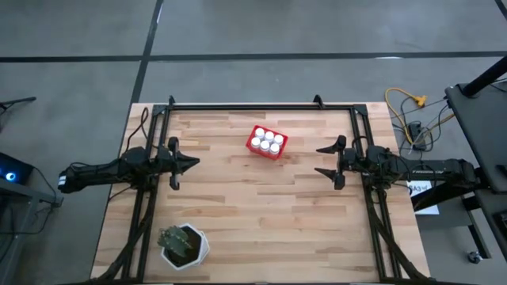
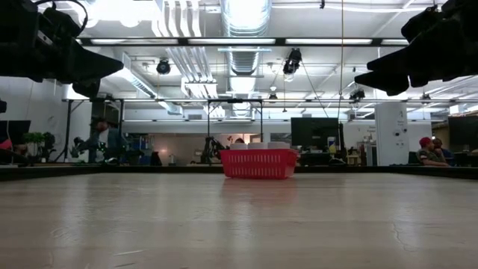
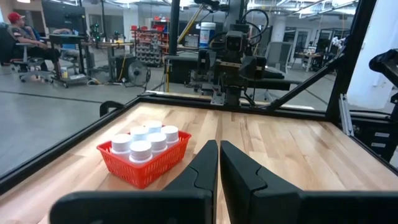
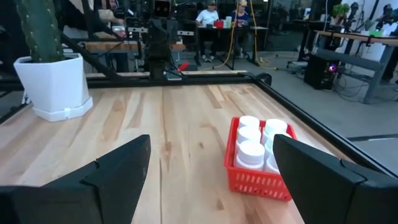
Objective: Pick and place pill bottles into a basket
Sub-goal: Return to Home Position
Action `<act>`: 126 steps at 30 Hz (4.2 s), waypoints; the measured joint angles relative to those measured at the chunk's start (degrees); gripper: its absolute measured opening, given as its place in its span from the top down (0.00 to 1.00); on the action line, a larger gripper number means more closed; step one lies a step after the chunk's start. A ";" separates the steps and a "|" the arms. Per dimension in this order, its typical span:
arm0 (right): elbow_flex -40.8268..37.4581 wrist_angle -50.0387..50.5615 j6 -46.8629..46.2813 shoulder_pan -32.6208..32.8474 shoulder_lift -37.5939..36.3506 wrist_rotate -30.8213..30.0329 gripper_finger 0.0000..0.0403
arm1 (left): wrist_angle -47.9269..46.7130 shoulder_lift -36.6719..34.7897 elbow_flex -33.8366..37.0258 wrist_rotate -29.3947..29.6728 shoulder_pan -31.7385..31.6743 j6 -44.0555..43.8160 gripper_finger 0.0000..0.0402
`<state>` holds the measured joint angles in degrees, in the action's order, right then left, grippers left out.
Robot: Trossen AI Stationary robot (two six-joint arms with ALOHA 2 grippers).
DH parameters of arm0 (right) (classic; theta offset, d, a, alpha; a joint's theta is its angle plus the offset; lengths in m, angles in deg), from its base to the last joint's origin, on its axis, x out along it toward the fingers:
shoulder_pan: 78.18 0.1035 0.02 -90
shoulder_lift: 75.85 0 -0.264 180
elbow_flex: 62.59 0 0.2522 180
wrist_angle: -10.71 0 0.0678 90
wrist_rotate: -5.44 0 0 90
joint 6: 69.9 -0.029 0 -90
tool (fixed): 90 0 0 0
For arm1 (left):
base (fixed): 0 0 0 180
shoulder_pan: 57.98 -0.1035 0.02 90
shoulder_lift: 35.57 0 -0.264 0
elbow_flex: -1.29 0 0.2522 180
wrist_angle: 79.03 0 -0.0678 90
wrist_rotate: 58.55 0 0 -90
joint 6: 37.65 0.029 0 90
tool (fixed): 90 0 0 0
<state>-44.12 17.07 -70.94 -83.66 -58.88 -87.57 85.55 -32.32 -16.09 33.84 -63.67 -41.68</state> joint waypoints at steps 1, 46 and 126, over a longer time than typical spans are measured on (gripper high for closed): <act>0.00 0.02 0.00 0.00 0.00 0.02 0.19 | -0.08 0.00 0.00 0.00 0.00 -0.02 1.00; -0.76 2.53 -3.04 -0.15 0.42 -14.49 0.19 | 0.96 1.65 1.47 11.64 -0.31 2.84 1.00; -0.76 2.47 -2.87 -0.16 0.44 -14.60 0.19 | 1.58 9.07 1.51 11.50 -0.29 2.97 1.00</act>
<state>-44.89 19.54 -73.81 -83.81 -58.44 -102.17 87.14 -23.25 -14.58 45.34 -63.96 -38.71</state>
